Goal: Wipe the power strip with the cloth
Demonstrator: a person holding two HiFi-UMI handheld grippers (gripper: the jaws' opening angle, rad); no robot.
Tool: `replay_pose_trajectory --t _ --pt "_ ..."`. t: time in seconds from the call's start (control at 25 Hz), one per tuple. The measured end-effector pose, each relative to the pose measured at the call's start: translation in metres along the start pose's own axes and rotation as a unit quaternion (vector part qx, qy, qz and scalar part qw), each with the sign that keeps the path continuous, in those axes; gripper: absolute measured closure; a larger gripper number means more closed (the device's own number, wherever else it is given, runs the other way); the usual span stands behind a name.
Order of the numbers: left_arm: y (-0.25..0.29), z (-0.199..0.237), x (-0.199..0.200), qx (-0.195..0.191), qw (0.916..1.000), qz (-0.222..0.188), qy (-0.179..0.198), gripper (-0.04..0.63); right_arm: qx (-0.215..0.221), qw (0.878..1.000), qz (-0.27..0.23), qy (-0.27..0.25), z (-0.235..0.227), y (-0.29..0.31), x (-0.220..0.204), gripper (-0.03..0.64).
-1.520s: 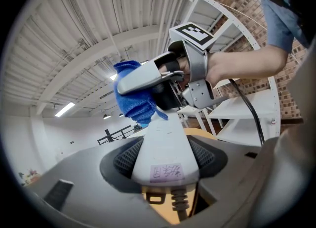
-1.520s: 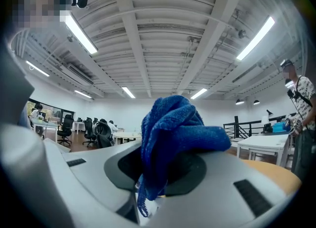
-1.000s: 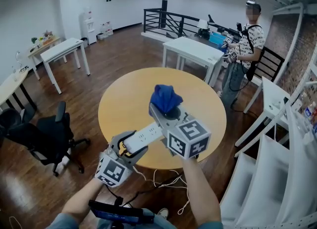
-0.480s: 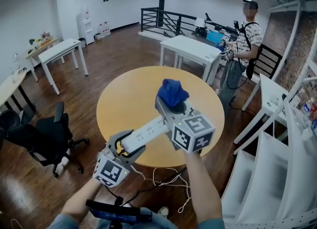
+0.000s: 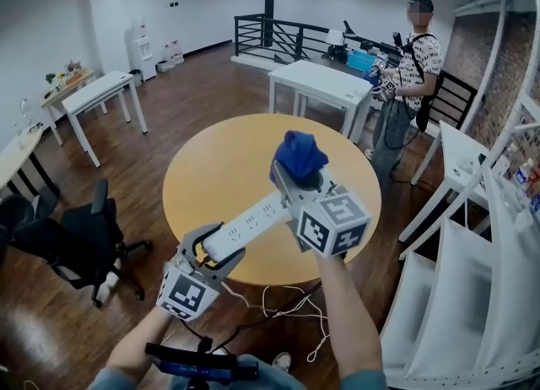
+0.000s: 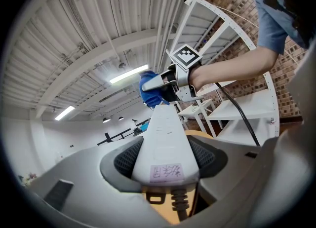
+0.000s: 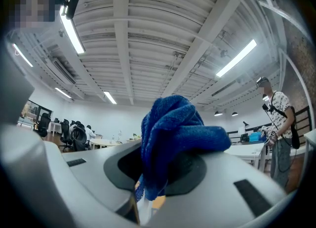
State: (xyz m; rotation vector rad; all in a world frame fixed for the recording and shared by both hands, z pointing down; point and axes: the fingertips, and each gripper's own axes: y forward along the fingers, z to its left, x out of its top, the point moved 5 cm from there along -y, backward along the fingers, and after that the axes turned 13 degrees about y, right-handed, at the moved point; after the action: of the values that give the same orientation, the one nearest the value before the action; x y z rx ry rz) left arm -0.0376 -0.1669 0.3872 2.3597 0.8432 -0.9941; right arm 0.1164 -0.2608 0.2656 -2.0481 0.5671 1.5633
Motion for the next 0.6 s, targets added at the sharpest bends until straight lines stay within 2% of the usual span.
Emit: replay_pose_trajectory --t 0.4,0.6 --pt "0.002 0.005 -0.004 0.007 0.9999 -0.006 -0.005 0.318 -0.007 1.0 -0.008 0.009 -0.006 -0.007 -0.002 0.529" --pt "0.001 0.007 -0.004 0.012 0.9996 0.001 -0.024 0.318 -0.007 1.0 -0.007 0.014 -0.006 -0.011 -0.006 0.529"
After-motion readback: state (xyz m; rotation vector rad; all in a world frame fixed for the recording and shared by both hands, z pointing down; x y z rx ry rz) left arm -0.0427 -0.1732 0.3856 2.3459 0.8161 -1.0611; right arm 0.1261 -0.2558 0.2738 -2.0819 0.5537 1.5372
